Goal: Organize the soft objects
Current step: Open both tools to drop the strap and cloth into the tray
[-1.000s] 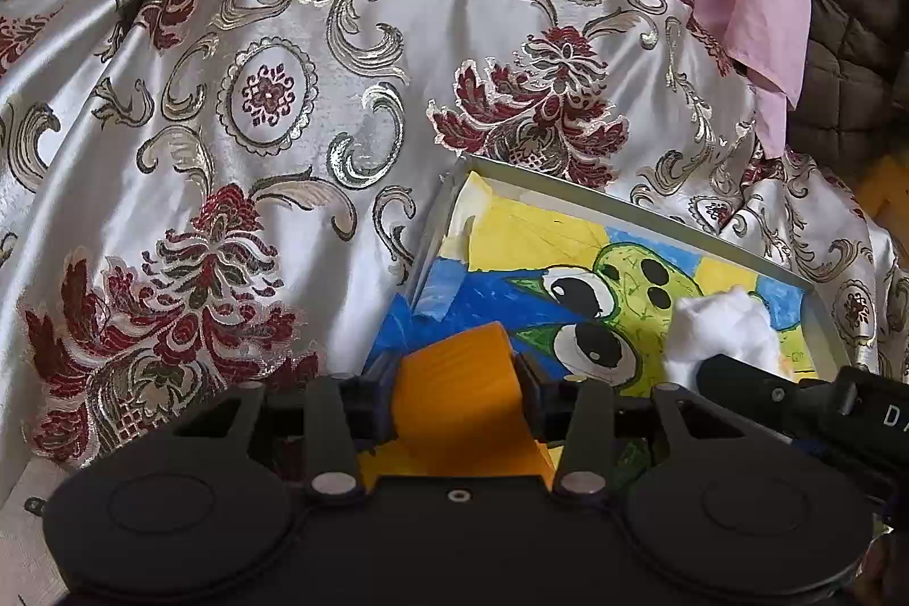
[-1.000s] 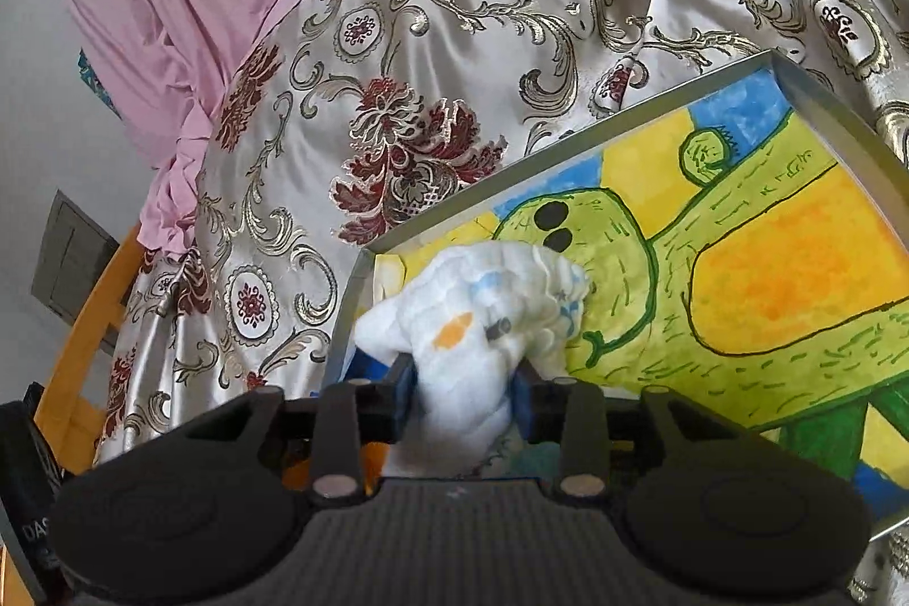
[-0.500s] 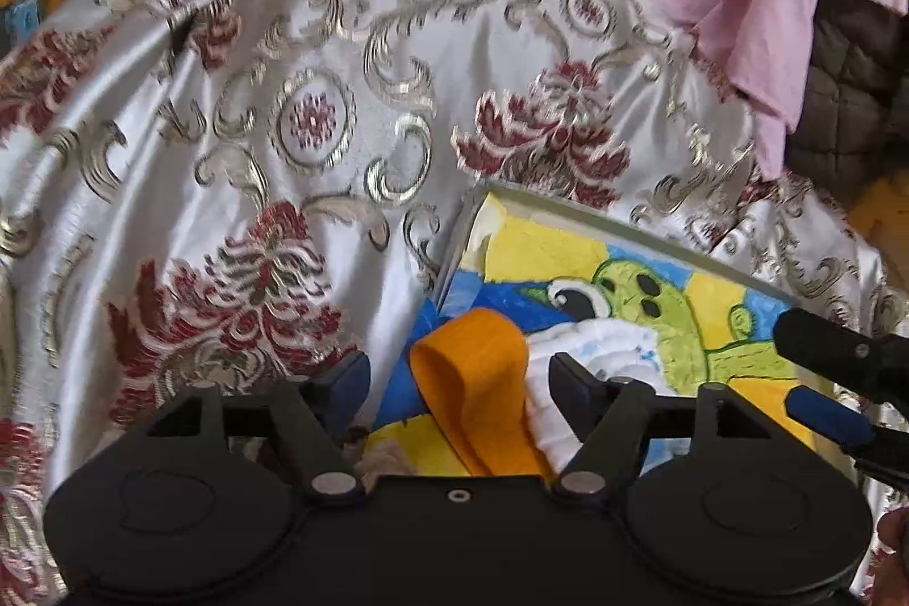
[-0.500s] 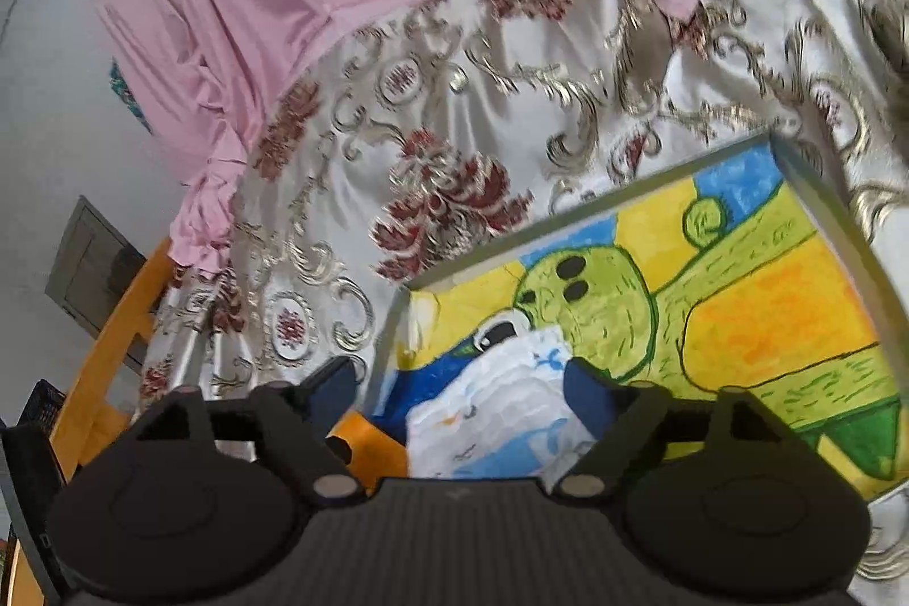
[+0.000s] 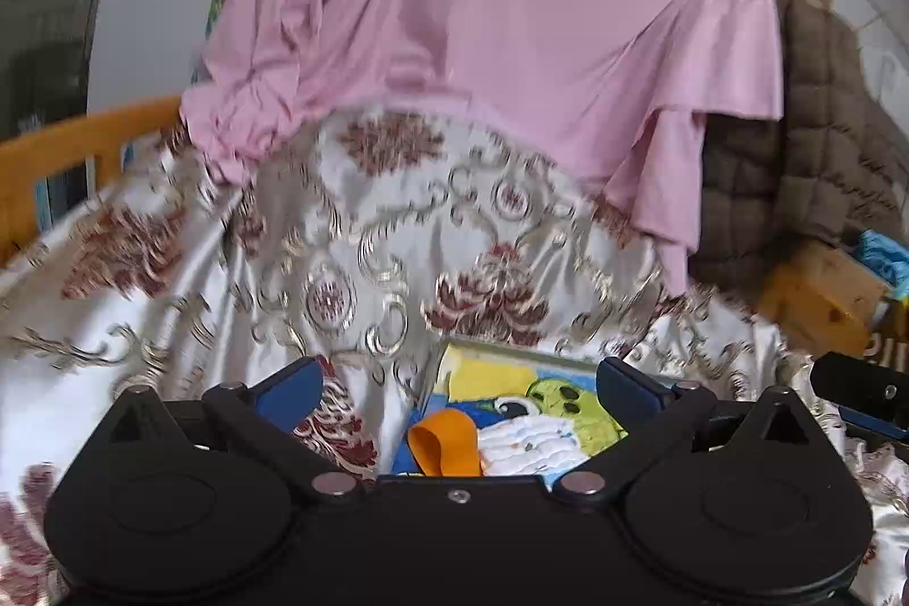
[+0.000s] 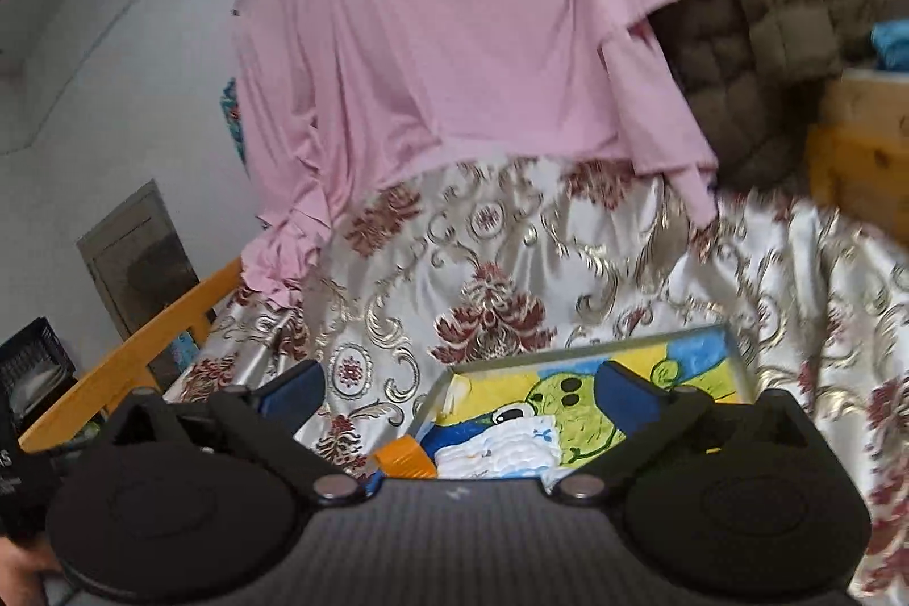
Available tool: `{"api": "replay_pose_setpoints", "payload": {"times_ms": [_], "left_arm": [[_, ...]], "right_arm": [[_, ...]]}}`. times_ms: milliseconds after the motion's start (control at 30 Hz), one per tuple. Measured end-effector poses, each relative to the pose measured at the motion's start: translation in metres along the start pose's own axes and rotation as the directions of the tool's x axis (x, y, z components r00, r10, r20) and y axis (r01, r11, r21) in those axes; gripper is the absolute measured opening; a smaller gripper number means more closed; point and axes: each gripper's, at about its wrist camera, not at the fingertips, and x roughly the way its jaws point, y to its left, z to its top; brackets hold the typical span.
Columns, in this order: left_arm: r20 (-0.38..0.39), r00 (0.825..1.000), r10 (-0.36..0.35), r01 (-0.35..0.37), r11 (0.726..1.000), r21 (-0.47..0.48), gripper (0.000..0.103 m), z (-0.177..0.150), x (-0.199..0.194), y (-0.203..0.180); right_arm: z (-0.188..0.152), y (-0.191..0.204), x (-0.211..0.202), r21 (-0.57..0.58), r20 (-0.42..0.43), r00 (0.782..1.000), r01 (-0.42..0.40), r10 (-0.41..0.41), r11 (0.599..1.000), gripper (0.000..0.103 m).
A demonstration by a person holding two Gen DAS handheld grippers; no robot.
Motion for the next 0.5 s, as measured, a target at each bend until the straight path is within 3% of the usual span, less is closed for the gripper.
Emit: {"api": "replay_pose_setpoints", "payload": {"times_ms": [233,500], "left_arm": [[0.094,0.996,-0.008,0.006,1.0,0.026,0.102,-0.02,-0.077,-0.001],[0.056,0.998,-0.027,0.023,0.998,0.062,0.102,-0.049,-0.139,0.007]], "right_arm": [[-0.022,0.032,-0.069,-0.115,0.12,0.992,0.053,-0.039,0.992,0.103],[-0.061,0.059,-0.128,-0.173,0.176,0.983,0.092,-0.061,0.981,0.103]]}}
